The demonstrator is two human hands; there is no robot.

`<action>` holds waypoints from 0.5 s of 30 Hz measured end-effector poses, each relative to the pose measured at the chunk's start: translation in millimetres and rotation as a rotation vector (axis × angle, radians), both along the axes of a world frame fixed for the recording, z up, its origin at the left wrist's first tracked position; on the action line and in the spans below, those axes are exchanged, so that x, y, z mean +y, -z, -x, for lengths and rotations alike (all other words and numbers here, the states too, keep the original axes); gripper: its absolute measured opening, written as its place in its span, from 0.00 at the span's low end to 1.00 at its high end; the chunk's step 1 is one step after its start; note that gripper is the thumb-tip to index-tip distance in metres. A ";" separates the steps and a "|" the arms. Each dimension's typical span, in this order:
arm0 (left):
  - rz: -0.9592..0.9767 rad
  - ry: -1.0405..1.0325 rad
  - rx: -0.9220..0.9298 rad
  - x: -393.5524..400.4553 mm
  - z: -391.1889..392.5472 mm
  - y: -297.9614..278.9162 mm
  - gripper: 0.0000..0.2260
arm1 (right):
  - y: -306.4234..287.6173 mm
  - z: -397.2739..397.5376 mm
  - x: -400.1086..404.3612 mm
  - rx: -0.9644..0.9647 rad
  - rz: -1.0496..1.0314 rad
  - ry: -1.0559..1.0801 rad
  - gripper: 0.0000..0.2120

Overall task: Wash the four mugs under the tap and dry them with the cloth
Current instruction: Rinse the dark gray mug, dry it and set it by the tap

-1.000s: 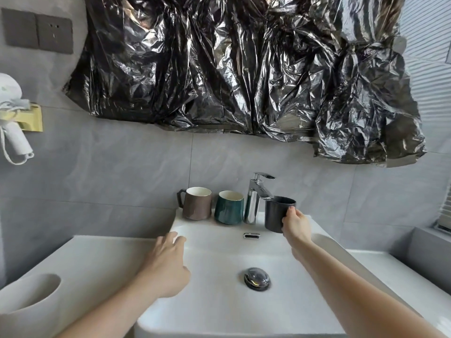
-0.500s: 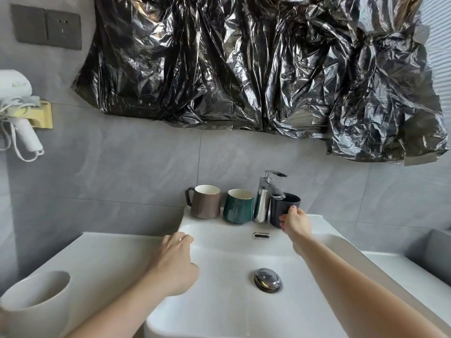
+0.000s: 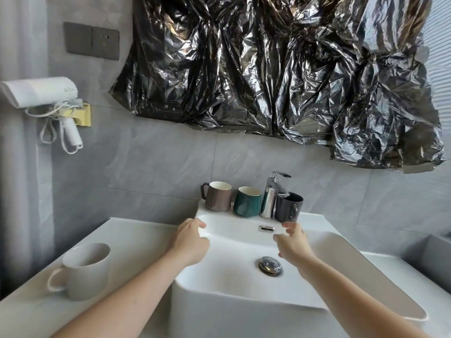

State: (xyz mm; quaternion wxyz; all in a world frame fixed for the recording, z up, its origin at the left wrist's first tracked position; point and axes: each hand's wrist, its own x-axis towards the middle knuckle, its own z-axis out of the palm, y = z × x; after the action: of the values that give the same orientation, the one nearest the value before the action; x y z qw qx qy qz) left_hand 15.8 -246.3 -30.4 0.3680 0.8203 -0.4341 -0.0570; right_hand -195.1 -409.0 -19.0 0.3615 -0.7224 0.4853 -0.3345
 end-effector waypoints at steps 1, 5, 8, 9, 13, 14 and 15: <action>0.049 -0.017 0.039 5.9 3.5 -1.6 0.21 | 0.2 0.7 19.7 0.044 0.023 -0.063 0.20; 0.230 -0.004 0.171 44.7 20.6 2.6 0.20 | 7.8 2.6 89.7 0.285 0.209 -0.325 0.15; 0.326 -0.041 0.133 87.9 18.1 15.1 0.16 | 14.8 4.0 126.1 0.460 0.363 -0.406 0.10; 0.344 -0.073 0.088 104.0 12.1 18.3 0.15 | 17.9 5.2 133.3 0.487 0.409 -0.402 0.11; 0.307 -0.321 -0.067 162.1 -42.8 31.1 0.14 | 23.9 11.9 152.7 0.513 0.516 -0.348 0.22; 0.284 -0.400 -0.074 173.7 -59.7 35.3 0.15 | 24.8 13.0 156.2 0.517 0.531 -0.340 0.23; 0.257 -0.471 -0.063 183.3 -75.6 40.4 0.16 | 25.8 12.9 159.2 0.522 0.546 -0.338 0.24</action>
State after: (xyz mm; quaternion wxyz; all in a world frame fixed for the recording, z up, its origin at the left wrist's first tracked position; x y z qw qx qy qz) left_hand 91.4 -63.1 -70.8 0.4587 0.8465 -0.2463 0.1113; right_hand -208.1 -249.7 -44.8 0.0710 -0.9220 0.3285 -0.1923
